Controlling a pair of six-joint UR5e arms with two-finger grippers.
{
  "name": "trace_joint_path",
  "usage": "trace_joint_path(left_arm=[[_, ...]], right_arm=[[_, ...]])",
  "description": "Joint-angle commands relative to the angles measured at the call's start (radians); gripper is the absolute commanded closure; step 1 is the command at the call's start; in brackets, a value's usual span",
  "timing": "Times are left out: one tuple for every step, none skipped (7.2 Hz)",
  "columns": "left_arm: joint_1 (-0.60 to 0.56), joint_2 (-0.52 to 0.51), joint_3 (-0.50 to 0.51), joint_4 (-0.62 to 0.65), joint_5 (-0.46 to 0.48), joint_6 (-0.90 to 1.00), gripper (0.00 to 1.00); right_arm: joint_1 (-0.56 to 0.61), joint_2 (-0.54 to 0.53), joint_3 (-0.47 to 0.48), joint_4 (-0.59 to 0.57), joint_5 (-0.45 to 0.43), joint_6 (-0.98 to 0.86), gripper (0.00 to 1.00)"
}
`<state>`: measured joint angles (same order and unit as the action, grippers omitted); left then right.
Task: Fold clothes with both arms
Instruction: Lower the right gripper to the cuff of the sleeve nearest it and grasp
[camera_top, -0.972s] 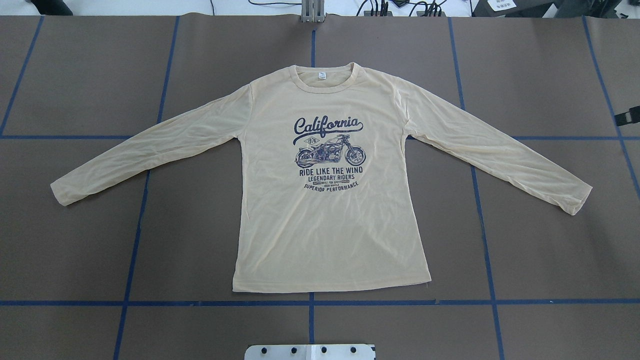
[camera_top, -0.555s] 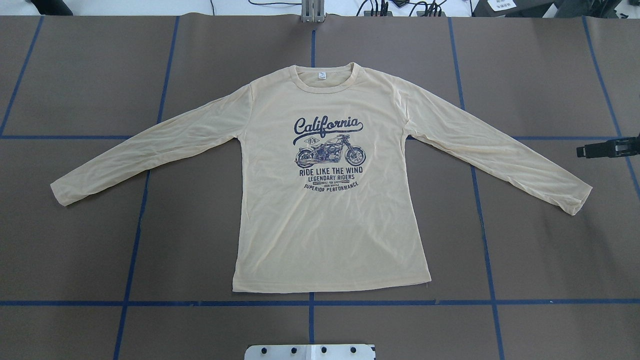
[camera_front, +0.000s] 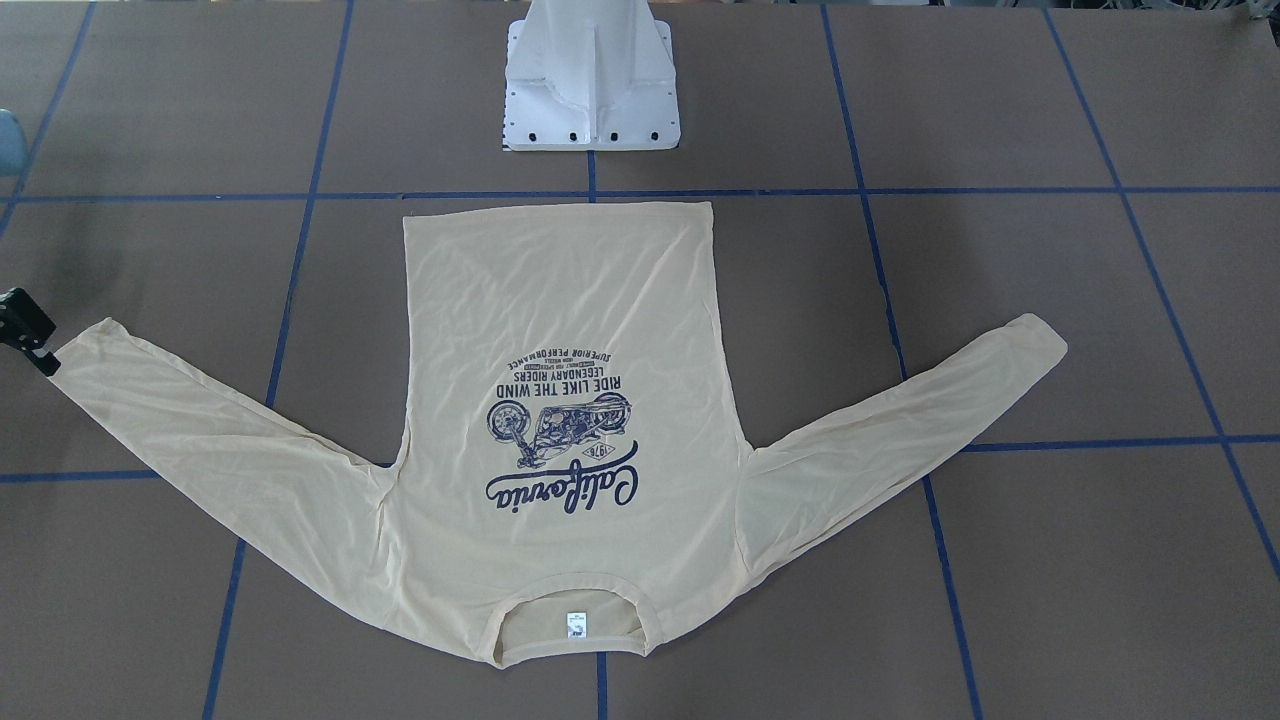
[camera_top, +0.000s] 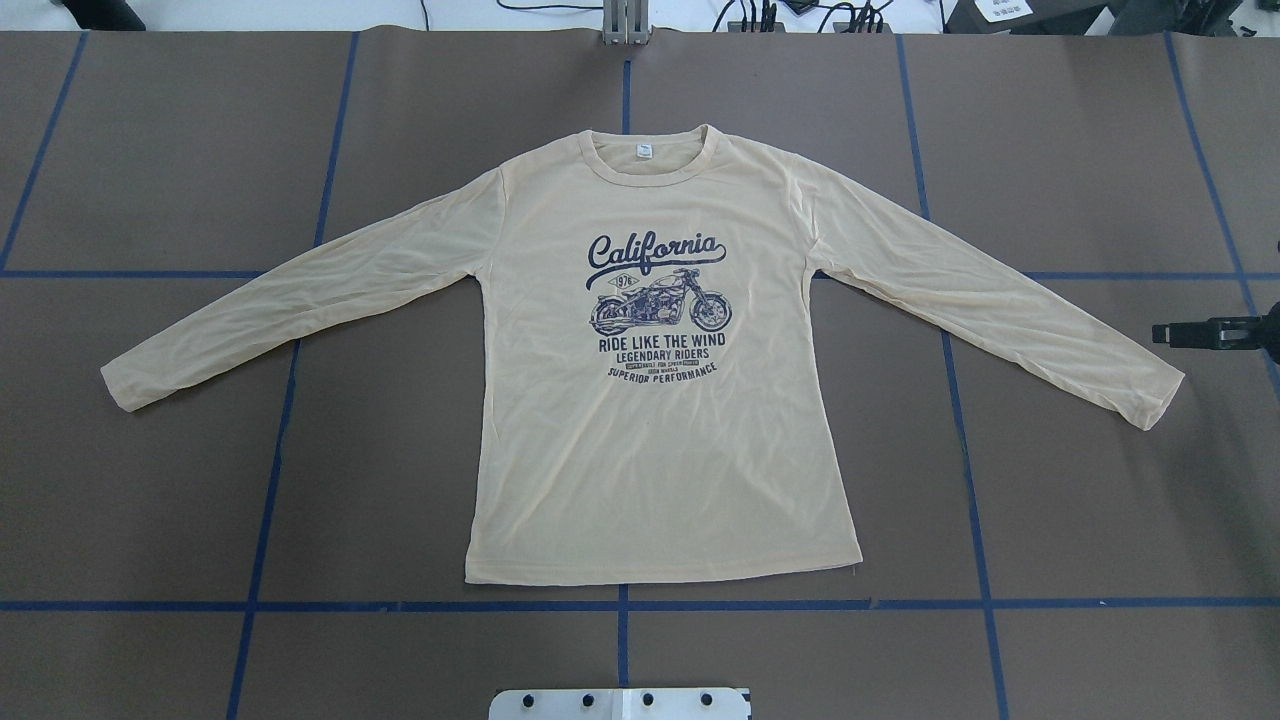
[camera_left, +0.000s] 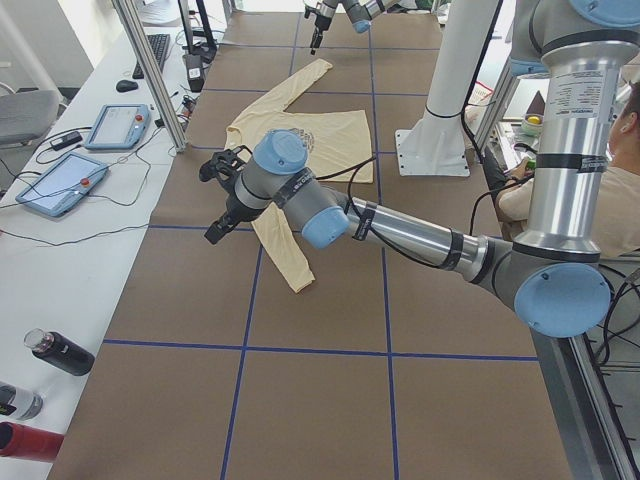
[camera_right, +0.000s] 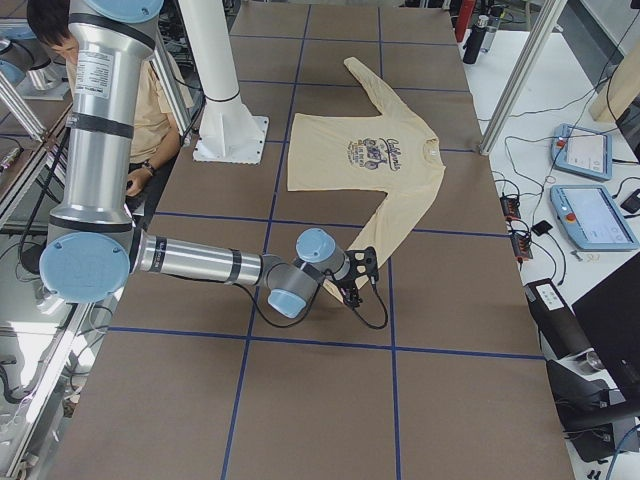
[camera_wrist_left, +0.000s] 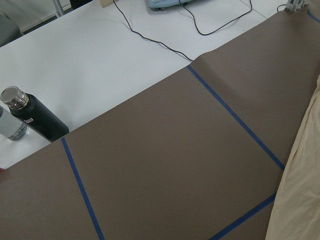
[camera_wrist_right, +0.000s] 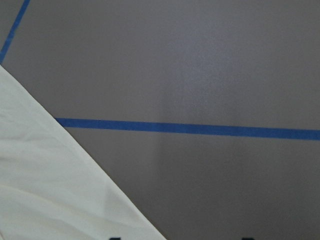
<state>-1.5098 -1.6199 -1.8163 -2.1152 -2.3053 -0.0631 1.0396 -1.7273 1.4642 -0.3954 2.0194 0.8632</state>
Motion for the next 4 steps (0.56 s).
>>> trace_joint_path(left_arm=[[0.0,0.003,0.0,0.0,-0.002,0.0,0.0],[0.0,0.003,0.0,0.0,-0.002,0.0,0.0],[0.002,0.003,0.0,0.001,-0.002,0.0,0.0],[0.003,0.003,0.002,0.001,-0.002,0.0,0.0]], right_arm=[[-0.053,-0.005,-0.005,0.004,-0.053,0.005,0.35],[-0.07,-0.012,-0.004,0.004,-0.059,0.003,0.38],[-0.079,-0.02,-0.004,0.004,-0.065,-0.004,0.4],[-0.082,-0.038,-0.002,0.004,-0.076,-0.012,0.43]])
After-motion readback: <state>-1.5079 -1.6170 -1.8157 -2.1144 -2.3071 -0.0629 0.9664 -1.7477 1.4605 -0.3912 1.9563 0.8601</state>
